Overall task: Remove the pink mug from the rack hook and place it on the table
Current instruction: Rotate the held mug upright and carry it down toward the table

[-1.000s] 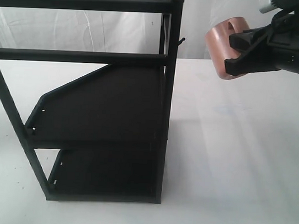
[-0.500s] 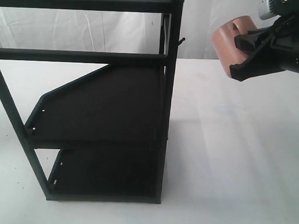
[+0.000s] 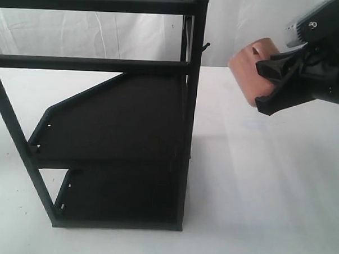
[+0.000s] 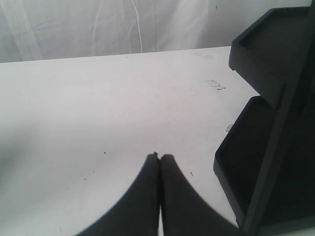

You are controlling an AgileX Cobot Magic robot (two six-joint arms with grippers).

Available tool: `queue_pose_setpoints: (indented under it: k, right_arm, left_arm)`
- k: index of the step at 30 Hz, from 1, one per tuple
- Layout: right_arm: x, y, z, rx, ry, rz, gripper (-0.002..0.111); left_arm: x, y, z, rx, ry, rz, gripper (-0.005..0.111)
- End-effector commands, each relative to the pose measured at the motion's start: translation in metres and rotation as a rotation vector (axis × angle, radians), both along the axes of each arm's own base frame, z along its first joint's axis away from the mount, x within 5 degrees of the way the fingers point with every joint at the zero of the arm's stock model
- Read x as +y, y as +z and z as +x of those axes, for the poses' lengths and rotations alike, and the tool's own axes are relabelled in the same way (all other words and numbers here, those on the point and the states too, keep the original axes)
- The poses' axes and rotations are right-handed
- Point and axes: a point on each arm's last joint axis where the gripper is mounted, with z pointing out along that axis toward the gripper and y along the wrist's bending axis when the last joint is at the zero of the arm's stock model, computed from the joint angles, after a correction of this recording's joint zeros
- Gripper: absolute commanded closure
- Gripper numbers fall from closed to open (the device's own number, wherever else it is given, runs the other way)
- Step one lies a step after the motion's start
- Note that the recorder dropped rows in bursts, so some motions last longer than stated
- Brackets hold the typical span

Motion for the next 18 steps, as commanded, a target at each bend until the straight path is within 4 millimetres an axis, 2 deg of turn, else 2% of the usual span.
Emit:
queue_pose_setpoints:
  k: [1, 8, 18]
  right_arm:
    - [-0.002, 0.0, -0.002, 0.041, -0.003, -0.045, 0.108]
    - [-0.006, 0.001, 0.001, 0.151, -0.159, 0.001, 0.108]
    - [0.012, -0.006, -0.005, 0.05, -0.225, -0.011, 0.108]
  left_arm:
    - [0.0, -0.001, 0.0, -0.005, 0.004, 0.0, 0.107]
    - [0.0, -0.001, 0.0, -0.005, 0.004, 0.0, 0.107]
    - [0.0, -0.001, 0.0, -0.005, 0.004, 0.0, 0.107]
